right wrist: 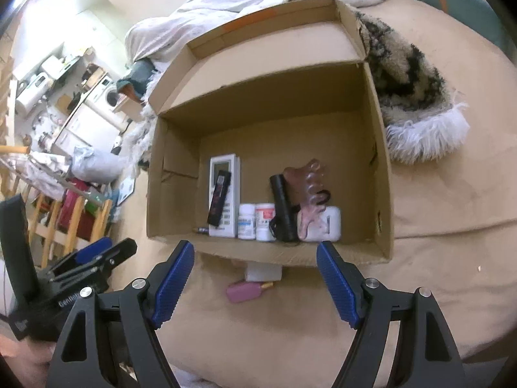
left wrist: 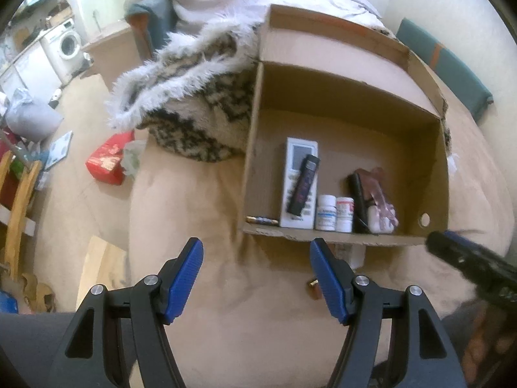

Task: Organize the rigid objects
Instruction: 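Withdraw both tools from the box toward the remaining items, then grasp the white charger with the right tool while the left tool grasps the pink item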

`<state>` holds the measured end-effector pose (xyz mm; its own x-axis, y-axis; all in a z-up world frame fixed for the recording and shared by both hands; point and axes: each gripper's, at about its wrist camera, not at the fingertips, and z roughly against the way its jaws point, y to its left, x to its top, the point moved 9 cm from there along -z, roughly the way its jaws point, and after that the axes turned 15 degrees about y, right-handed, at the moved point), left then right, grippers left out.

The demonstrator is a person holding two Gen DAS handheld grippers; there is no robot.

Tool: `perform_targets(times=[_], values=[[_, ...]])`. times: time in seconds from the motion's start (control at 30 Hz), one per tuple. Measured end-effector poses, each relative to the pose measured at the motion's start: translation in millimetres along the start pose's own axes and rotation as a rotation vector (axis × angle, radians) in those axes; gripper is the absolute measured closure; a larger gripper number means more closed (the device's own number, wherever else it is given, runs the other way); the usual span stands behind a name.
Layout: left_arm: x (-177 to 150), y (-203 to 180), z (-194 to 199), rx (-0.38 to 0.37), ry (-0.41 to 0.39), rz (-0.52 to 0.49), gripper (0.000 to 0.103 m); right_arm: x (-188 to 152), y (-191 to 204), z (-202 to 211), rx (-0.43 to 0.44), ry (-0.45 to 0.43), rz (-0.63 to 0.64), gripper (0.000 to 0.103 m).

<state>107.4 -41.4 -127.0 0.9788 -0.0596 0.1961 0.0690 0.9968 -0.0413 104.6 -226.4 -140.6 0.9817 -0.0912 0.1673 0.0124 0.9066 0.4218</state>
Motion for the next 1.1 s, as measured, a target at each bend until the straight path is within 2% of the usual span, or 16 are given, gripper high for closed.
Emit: perform_targets(times=[0.07,0.2,0.27,0.3,0.4,0.53,0.6,0.63,0.9,1.0,1.1], values=[[0,-2,-8,0.004,0.002,-0.017,0.037,-4,-4,-12,0.014,0.056,-0.021,0.021],[-1,4,-31,-0.014,0.031,0.006,0.037,-15,2,-42,0.117,0.169,-0.059,0.021],[0,7,-45,-0.031,0.082,0.037,0.037,-15,3,-55,0.11,0.191,-0.055,0.021],[2,5,-48,-0.057,0.086,0.044,0.037,-14,2,-65,0.093,0.211,-0.048,0.021],[3,5,-51,-0.034,0.094,0.056,0.037,-9,6,-96,0.077,0.28,-0.025,0.027],[2,7,-52,-0.09,0.117,0.106,0.037,-2,10,-127,0.056,0.308,0.002,0.027],[4,11,-52,-0.087,0.114,0.117,0.037,0,13,-137,0.056,0.315,0.02,0.033],[5,13,-52,-0.078,0.111,0.122,0.037,1,14,-140,0.048,0.319,0.028,0.04],[7,16,-53,-0.091,0.128,0.154,0.037,-9,16,-132,0.016,0.314,0.043,0.043],[6,14,-54,-0.099,0.133,0.158,0.037,-22,10,-117,0.018,0.345,0.004,0.043],[3,7,-56,-0.092,0.14,0.135,0.037,-30,7,-92,0.007,0.334,-0.001,0.043]])
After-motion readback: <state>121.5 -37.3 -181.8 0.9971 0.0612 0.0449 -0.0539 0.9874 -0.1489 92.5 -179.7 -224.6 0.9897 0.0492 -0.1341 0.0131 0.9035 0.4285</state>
